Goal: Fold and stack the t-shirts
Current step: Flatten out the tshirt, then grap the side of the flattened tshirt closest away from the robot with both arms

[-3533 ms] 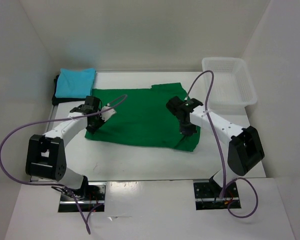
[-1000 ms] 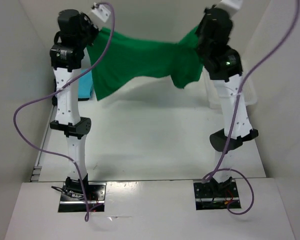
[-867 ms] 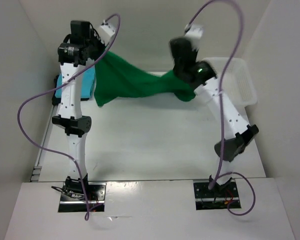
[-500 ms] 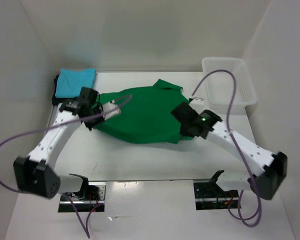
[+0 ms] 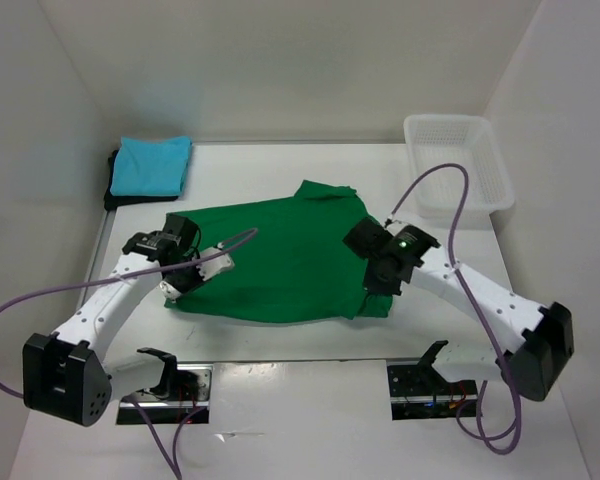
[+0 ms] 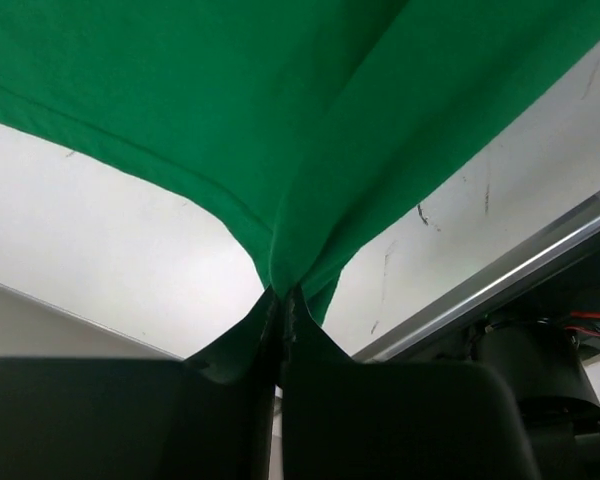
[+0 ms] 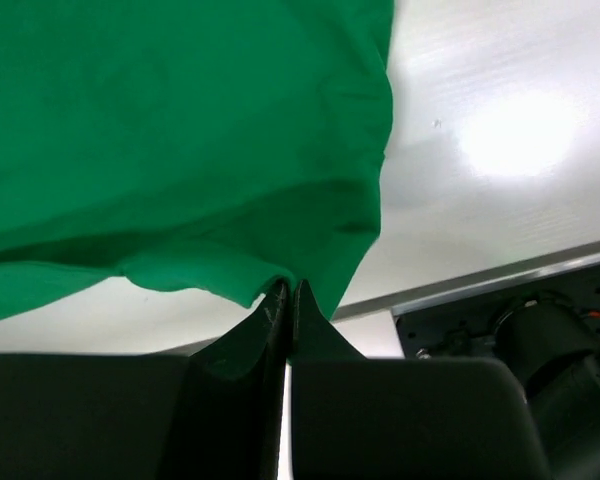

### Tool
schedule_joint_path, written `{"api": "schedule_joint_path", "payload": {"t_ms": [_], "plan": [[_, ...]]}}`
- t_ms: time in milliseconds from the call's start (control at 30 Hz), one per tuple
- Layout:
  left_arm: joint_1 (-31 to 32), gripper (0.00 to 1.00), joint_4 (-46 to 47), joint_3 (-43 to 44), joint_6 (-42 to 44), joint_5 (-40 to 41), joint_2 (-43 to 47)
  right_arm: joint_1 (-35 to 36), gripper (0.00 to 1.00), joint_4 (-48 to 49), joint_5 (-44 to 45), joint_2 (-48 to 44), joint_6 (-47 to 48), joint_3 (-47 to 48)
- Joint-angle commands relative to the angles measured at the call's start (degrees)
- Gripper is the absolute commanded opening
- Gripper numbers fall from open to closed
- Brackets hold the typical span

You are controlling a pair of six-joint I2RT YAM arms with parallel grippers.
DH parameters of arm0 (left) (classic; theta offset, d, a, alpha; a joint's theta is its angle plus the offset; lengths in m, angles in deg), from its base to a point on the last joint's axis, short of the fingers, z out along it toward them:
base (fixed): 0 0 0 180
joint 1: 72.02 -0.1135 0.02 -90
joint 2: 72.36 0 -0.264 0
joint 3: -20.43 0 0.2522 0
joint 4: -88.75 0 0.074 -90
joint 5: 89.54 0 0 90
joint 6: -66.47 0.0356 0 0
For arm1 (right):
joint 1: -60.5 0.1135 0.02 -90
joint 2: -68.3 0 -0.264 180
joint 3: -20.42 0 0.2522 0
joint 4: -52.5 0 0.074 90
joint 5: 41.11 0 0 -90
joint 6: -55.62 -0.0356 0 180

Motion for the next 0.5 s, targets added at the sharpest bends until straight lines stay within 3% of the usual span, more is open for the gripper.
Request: {"api": "schedule_joint_path", "payload": {"t_ms": [0, 233, 467], "plan": [[-0.16, 0.00, 0.42, 0.59, -4.52, 2.91, -2.51, -0.46, 0.00, 3.28, 3.01, 6.02, 4.38, 4.24], [-3.68, 0.00, 3.49, 1.11, -11.64, 10.03, -5.94, -8.10, 0.00, 19.17, 8.37, 24.11, 19.05, 12.93], [-4.82, 0.00, 9.90, -0.12, -17.35, 13.37, -9.45, -13.82, 0.00, 23.94, 10.75, 34.58, 27.33, 21.12]]}}
